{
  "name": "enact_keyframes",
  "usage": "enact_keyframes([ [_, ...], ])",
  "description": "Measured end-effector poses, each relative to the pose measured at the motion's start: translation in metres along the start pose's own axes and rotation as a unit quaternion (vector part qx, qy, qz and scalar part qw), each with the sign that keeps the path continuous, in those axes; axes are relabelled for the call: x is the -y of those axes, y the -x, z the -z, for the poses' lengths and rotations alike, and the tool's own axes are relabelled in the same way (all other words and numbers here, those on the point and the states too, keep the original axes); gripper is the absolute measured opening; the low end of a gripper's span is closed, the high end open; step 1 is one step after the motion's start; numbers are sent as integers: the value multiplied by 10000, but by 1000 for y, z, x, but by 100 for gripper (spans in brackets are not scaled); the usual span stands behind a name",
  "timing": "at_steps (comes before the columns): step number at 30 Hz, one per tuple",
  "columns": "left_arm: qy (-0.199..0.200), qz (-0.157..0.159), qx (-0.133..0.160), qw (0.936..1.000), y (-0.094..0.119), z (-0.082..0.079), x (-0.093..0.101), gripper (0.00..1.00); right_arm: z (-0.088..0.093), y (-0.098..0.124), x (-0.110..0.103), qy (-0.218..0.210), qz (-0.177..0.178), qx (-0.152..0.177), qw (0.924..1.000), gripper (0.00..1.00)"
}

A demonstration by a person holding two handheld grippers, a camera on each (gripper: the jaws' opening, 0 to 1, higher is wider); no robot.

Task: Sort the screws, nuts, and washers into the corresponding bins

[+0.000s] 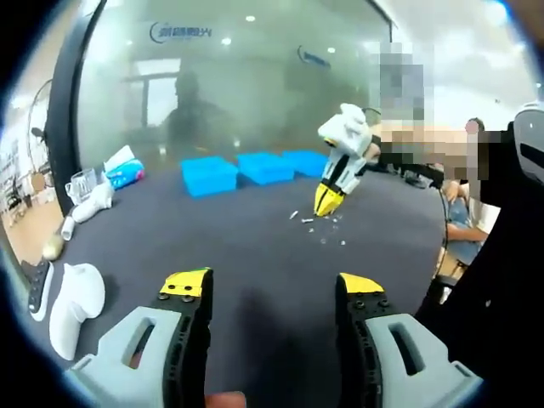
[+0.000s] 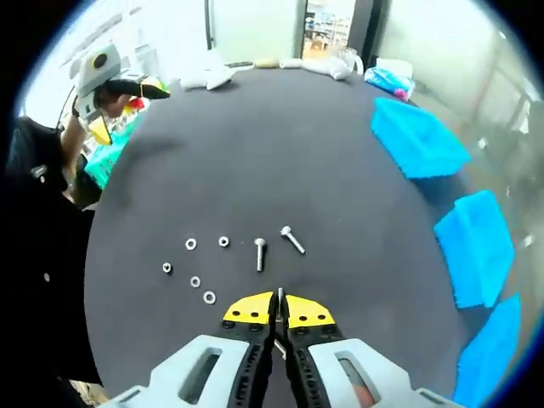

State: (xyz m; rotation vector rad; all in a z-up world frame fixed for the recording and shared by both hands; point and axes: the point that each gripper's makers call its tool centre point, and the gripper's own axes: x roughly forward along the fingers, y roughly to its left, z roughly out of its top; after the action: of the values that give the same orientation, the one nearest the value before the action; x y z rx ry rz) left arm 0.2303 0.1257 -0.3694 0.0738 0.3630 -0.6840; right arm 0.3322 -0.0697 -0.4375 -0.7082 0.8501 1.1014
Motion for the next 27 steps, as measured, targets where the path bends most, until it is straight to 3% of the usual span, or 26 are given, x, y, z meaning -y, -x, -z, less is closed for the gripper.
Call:
enact_keyframes([
  [5,-22,-64,-57,10000,-2,0,0,56,-4,12,-1,-73,88,298,9995,1],
  [11,-45,-89,-45,9999,-2,-2,0,56,-5,37,-1,-396,390,966,9938,1],
  [14,-65,-93,-9,9999,-1,-4,1,55,0,48,-3,-825,486,1450,9848,1],
  [19,-49,-29,34,10000,-2,-6,5,55,18,68,-5,-1114,780,1919,9719,1],
  [27,120,-60,257,9996,1,-12,6,55,45,110,-13,-1565,1546,2756,9358,1],
])
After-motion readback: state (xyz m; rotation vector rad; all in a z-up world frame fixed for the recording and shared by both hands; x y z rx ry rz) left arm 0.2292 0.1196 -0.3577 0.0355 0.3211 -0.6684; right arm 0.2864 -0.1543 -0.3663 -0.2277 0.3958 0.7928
